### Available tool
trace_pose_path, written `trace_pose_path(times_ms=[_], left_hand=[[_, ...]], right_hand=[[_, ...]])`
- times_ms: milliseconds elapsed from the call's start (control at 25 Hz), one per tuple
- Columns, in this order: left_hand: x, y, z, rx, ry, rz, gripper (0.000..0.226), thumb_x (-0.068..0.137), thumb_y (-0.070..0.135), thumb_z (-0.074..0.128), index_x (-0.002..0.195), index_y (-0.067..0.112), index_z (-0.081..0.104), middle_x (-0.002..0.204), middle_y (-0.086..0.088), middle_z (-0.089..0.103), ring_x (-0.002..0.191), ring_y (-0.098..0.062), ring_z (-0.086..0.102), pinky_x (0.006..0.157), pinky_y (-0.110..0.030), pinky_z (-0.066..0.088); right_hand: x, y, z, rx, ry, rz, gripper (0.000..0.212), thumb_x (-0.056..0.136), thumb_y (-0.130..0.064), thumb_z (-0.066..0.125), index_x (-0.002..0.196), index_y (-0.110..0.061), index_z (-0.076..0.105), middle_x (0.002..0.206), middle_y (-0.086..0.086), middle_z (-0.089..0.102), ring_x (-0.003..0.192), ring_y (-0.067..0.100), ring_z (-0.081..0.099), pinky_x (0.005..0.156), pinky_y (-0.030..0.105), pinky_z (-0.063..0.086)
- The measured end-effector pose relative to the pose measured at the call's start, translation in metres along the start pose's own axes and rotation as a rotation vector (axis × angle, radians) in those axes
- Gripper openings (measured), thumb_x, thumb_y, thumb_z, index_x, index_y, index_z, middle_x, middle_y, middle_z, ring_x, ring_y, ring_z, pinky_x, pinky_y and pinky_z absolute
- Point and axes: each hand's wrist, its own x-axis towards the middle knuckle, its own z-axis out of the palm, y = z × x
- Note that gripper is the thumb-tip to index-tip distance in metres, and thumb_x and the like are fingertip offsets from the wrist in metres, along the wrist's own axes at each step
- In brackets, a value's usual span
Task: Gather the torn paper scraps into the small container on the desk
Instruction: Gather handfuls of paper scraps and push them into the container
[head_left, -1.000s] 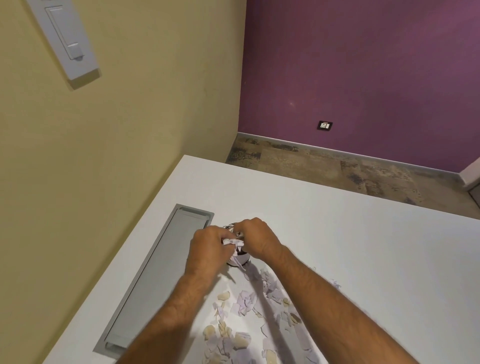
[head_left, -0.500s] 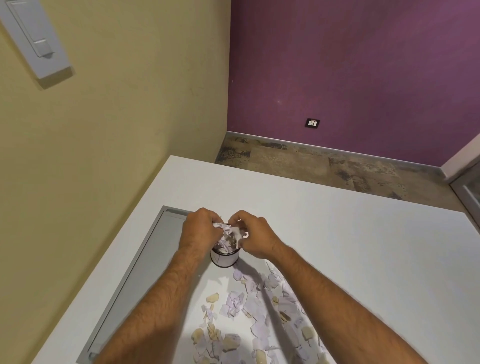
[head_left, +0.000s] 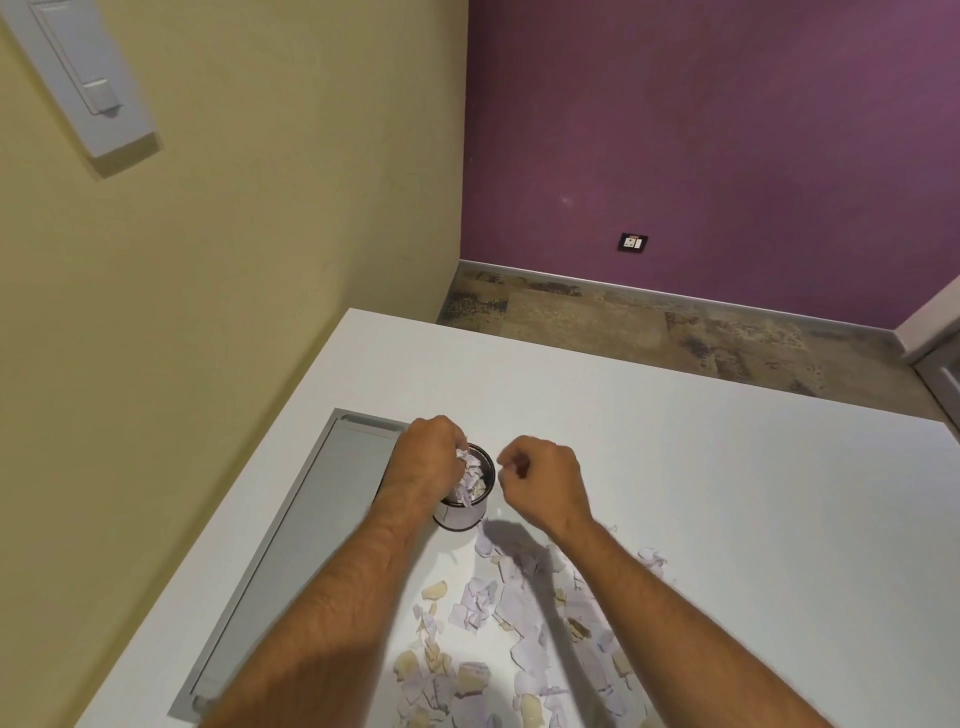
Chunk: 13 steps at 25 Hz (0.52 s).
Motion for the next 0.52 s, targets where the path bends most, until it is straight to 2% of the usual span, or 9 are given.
trace_pose_path(times_ms=[80,160,200,320,360,440,520], left_hand=[[0.006,0.004,0.007,0.086,-0.068,0.026,0.031,0.077,0.003,0.069,0.103,0.019,0.073,0.110,-0.012,0.067,0.097,-0.029,0.066,0.083,-0.034,0.057],[0.011,0.005,0.015,0.193,-0.136,0.049,0.035,0.078,0.004,0.069,0.111,0.014,0.068,0.115,-0.015,0.063,0.103,-0.033,0.064,0.086,-0.038,0.056],[0.013,0.005,0.018,0.242,-0.160,0.058,0.036,0.079,0.005,0.068,0.114,0.012,0.066,0.117,-0.016,0.062,0.105,-0.034,0.063,0.088,-0.039,0.055],[0.017,0.001,0.025,0.340,-0.202,0.087,0.036,0.083,0.007,0.062,0.119,0.010,0.062,0.119,-0.017,0.061,0.109,-0.036,0.062,0.089,-0.039,0.053],[0.017,0.001,0.027,0.355,-0.221,0.101,0.036,0.083,0.008,0.062,0.119,0.010,0.062,0.119,-0.017,0.061,0.108,-0.037,0.062,0.088,-0.039,0.052],[0.016,0.001,0.029,0.369,-0.269,0.137,0.029,0.083,0.009,0.062,0.112,0.010,0.063,0.115,-0.016,0.062,0.105,-0.036,0.062,0.084,-0.037,0.052],[0.015,0.003,0.027,0.354,-0.284,0.163,0.019,0.083,0.012,0.060,0.101,0.010,0.065,0.108,-0.015,0.066,0.101,-0.036,0.063,0.078,-0.035,0.051]], right_hand=[[-0.017,0.022,-0.005,-0.059,-0.125,0.081,0.018,0.071,-0.020,0.067,0.088,-0.025,0.072,0.082,-0.012,0.071,0.075,0.010,0.067,0.078,0.032,0.059],[-0.039,0.040,-0.006,-0.235,-0.294,0.095,0.037,0.068,-0.035,0.068,0.104,-0.029,0.066,0.105,-0.009,0.069,0.092,0.013,0.065,0.085,0.033,0.056],[-0.050,0.047,-0.004,-0.311,-0.347,0.072,0.042,0.066,-0.042,0.067,0.106,-0.031,0.063,0.108,-0.009,0.065,0.097,0.016,0.062,0.084,0.032,0.054],[-0.071,0.055,0.008,-0.440,-0.452,0.001,0.040,0.058,-0.046,0.070,0.088,-0.028,0.050,0.099,-0.007,0.056,0.092,0.021,0.056,0.070,0.031,0.051],[-0.074,0.057,0.012,-0.462,-0.475,-0.012,0.047,0.057,-0.044,0.071,0.094,-0.026,0.049,0.104,-0.004,0.055,0.097,0.022,0.054,0.071,0.034,0.052],[-0.077,0.060,0.019,-0.495,-0.502,-0.029,0.071,0.059,-0.043,0.071,0.121,-0.023,0.044,0.127,0.001,0.048,0.114,0.027,0.047,0.081,0.042,0.054],[-0.077,0.060,0.024,-0.537,-0.539,-0.035,0.093,0.063,-0.044,0.072,0.141,-0.026,0.024,0.147,0.006,0.030,0.129,0.031,0.035,0.089,0.047,0.052]])
